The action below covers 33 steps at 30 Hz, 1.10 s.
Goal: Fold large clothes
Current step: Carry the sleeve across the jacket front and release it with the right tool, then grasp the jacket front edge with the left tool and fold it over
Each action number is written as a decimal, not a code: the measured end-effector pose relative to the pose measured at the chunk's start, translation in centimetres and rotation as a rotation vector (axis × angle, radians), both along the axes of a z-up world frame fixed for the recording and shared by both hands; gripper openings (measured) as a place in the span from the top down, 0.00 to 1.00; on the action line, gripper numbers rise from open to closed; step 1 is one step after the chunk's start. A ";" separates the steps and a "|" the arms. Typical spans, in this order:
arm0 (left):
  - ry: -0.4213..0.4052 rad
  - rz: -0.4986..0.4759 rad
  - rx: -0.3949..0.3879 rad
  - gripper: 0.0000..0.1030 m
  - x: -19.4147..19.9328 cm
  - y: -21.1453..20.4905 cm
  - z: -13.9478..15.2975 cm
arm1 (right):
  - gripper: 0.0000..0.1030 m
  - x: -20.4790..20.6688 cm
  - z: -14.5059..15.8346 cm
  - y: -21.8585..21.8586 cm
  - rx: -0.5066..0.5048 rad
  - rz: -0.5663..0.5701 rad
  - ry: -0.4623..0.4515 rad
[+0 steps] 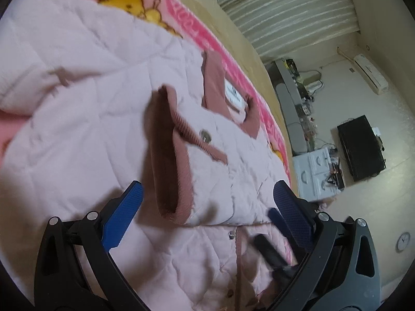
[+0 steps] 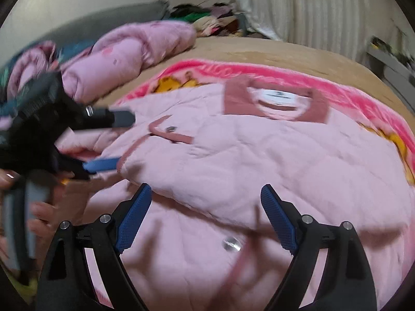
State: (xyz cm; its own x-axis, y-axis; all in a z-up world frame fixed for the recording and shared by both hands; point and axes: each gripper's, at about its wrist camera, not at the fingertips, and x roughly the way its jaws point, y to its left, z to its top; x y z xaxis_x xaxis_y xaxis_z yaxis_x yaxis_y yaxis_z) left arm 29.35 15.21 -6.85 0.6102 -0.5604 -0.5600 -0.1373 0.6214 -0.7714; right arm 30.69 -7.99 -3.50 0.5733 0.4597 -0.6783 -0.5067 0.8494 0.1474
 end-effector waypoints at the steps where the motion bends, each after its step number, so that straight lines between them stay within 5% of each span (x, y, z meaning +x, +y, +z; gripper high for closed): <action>1: 0.007 -0.005 0.005 0.09 0.0 -0.3 -0.3 | 0.20 -0.3 0.2 -1.4 0.015 -0.030 -0.002; 3: 0.011 -0.013 -0.010 0.10 0.0 -0.8 -0.9 | 0.28 -0.6 0.4 -3.5 0.024 -0.070 -0.004; 5: 0.001 -0.026 -0.019 0.28 0.1 -1.4 -1.3 | 0.33 -0.8 0.5 -5.5 0.020 -0.124 -0.006; 7: 0.001 -0.023 0.058 0.66 0.1 -1.9 -1.1 | 0.36 -0.9 0.5 -7.5 0.017 -0.172 0.002; 9: -0.026 -0.032 0.080 0.80 -0.1 -2.2 -0.7 | 0.37 -0.9 0.5 -9.0 0.001 -0.203 0.000; 16: -0.205 -0.011 0.318 0.85 -1.1 -3.2 5.4 | 0.38 0.8 1.2 -14.1 -0.013 -0.366 -0.047; 22: -0.242 0.003 0.491 0.85 0.2 -2.7 8.0 | 0.38 3.9 1.1 -14.9 -0.036 -0.439 -0.049; 33: -0.006 0.032 0.403 0.84 0.6 1.0 -0.3 | 0.38 8.0 -1.0 -12.7 -0.073 -0.424 0.025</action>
